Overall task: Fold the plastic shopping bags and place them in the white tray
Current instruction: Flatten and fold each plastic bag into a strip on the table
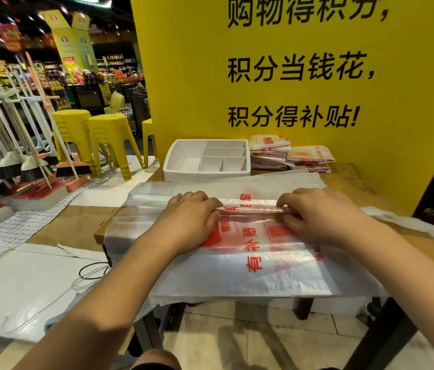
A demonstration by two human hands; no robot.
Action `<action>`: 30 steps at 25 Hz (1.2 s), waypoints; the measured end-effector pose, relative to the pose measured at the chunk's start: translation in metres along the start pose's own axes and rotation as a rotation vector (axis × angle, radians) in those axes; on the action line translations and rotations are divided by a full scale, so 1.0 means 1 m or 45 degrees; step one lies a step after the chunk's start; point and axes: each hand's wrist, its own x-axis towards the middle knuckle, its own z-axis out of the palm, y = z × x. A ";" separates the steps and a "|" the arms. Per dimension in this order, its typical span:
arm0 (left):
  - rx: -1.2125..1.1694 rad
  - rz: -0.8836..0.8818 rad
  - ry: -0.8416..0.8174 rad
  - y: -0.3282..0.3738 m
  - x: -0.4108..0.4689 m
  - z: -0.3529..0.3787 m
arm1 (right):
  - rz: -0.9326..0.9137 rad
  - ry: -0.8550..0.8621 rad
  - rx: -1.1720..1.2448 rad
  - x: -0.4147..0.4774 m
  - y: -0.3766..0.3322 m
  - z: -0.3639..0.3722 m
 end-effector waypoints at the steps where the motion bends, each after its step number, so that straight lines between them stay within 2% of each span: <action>1: -0.019 -0.008 0.041 0.001 0.001 -0.001 | -0.015 0.014 -0.010 0.002 0.001 -0.002; 4: -0.041 -0.049 0.377 0.010 -0.005 -0.003 | -0.006 0.068 0.075 0.004 0.003 -0.008; 6: -0.157 -0.026 0.624 0.024 -0.024 -0.002 | 0.060 0.070 0.330 0.002 0.006 -0.021; 8: -0.286 0.013 0.706 0.037 -0.048 0.003 | 0.140 0.042 0.610 0.002 0.006 -0.036; 9: -0.300 0.020 0.655 0.041 -0.056 0.007 | 0.196 0.040 0.745 0.003 0.005 -0.044; 12: -0.261 -0.013 0.332 0.046 -0.061 0.026 | 0.461 0.030 1.261 0.014 0.002 -0.054; 15: -0.164 0.005 0.247 0.047 -0.055 0.035 | 0.702 -0.104 1.881 0.028 -0.014 -0.052; 17: -0.172 0.000 0.190 0.046 -0.048 0.036 | 0.799 -0.129 2.080 0.036 -0.026 -0.039; 18: -0.191 -0.002 0.151 0.045 -0.045 0.036 | 0.847 -0.100 2.047 0.037 -0.033 -0.030; 19: -0.226 -0.009 0.121 0.044 -0.042 0.036 | 0.865 -0.069 1.869 0.037 -0.037 -0.020; 20: -0.281 -0.005 0.126 0.042 -0.041 0.037 | 0.843 -0.066 1.568 0.037 -0.039 -0.009; 22: -0.392 0.050 0.281 0.038 -0.053 0.039 | 0.777 -0.041 0.973 0.032 -0.038 0.009; 23: -0.428 0.094 0.362 0.038 -0.065 0.038 | 0.766 -0.010 0.846 0.031 -0.038 0.015; 26: -0.559 0.178 0.413 0.042 -0.103 0.042 | 0.745 0.067 0.835 0.028 -0.040 0.021; 30: -0.507 0.137 0.401 0.053 -0.129 0.057 | 0.616 0.190 0.737 0.026 -0.044 0.029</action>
